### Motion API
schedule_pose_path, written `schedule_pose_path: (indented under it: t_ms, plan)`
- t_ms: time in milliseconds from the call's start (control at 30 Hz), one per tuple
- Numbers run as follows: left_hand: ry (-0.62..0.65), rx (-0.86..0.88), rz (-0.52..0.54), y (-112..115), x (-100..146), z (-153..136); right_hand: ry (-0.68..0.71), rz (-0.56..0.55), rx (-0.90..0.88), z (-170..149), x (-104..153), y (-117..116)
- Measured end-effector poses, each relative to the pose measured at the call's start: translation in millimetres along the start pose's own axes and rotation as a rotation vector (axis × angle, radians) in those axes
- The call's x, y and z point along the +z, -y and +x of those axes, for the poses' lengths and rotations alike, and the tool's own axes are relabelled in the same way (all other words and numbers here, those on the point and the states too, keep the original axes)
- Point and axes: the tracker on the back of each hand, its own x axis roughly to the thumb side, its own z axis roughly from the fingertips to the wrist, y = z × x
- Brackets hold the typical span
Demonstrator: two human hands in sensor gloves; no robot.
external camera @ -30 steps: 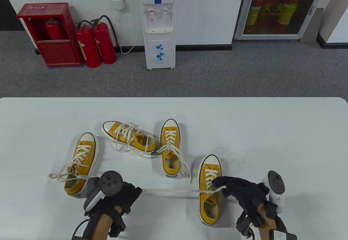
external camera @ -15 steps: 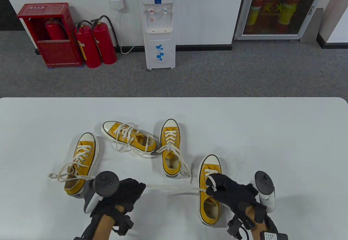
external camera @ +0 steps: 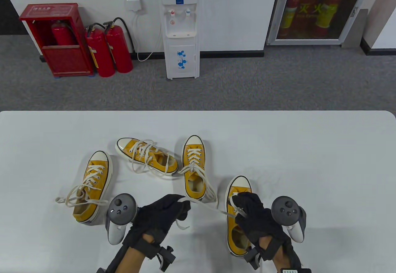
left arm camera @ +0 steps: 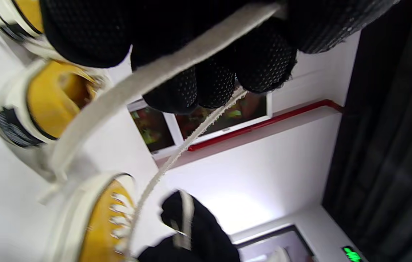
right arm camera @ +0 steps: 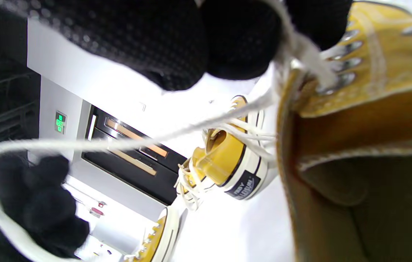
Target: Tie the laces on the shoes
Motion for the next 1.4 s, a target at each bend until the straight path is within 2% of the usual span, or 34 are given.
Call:
schedule_pose_path:
  t_ms: [167, 400, 500, 700, 867, 967, 1133, 1267, 1400]
  plan:
    - [0.064, 0.146, -0.062, 15, -8, 18, -0.002, 0.013, 0.079, 2, -1, -6]
    - [0.076, 0.294, -0.195, 37, -21, 20, 0.046, 0.044, 0.23, 13, 2, -13]
    - [0.073, 0.268, -0.2, 41, -26, 18, 0.073, 0.072, 0.27, 18, 4, -17]
    - [0.006, 0.182, -0.158, 45, -40, 7, 0.087, 0.108, 0.208, 16, 4, -15]
    - [-0.08, 0.106, -0.151, 53, -55, -12, 0.044, 0.119, 0.046, 2, 2, -5]
    - [-0.123, 0.014, -0.091, 62, -61, -20, 0.0, 0.117, -0.029, -7, 1, 0]
    - [-0.213, 0.018, -0.081, 78, -66, -34, -0.035, 0.117, -0.169, -19, 0, 4]
    - [-0.27, -0.146, -0.033, 83, -65, -42, -0.048, 0.115, -0.217, -24, 0, 5]
    - [-0.313, -0.281, -0.046, 85, -62, -51, -0.05, 0.111, -0.246, -26, 0, 6]
